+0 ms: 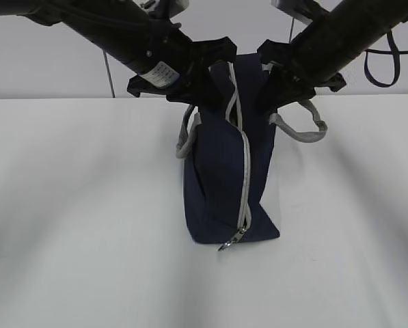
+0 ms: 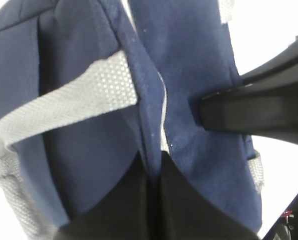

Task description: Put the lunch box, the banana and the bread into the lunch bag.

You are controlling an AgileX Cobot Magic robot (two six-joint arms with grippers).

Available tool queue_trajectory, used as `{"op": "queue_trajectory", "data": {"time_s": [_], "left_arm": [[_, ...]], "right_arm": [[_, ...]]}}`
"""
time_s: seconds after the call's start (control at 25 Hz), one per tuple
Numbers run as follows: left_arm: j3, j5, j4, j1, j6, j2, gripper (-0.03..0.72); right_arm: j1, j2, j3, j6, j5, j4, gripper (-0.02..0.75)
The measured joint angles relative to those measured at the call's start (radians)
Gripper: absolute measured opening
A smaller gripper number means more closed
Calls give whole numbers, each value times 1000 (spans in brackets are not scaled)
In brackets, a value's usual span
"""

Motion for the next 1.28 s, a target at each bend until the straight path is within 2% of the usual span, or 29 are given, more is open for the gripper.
{"op": "queue_trajectory", "data": {"time_s": [0.16, 0.24, 0.28, 0.36, 0.4, 0.48, 0.56, 0.8, 0.92, 1.12, 1.28], "left_arm": [[0, -9, 22, 0, 0, 2, 0], [0, -24, 27, 0, 0, 2, 36], [0, -30, 30, 0, 0, 1, 85], [0, -32, 36, 0, 0, -5, 230], [0, -29, 36, 1, 0, -14, 319], [0, -29, 37, 7, 0, -33, 455], [0, -28, 44, 11, 0, -58, 501], [0, 27, 119, 14, 13, -133, 486], [9, 59, 137, 14, 41, -159, 478], [129, 45, 141, 7, 92, -245, 476], [277, -7, 137, -26, 133, -339, 474]], "right_arm": [[0, 13, -5, 0, 7, 4, 34], [0, 13, -6, 4, 9, 4, 141], [0, 13, -9, 8, 11, 4, 200], [0, 13, -17, 15, 19, 4, 327], [0, 13, -25, 17, 29, 4, 361], [0, 13, -32, 22, 53, 4, 391], [0, 3, -34, 22, 65, 4, 403], [0, -106, -30, 26, 74, -13, 409], [0, -175, 22, 26, 66, -26, 409], [0, -297, 218, -32, -14, -19, 406], [0, -429, 430, -157, -114, 53, 405]]}}
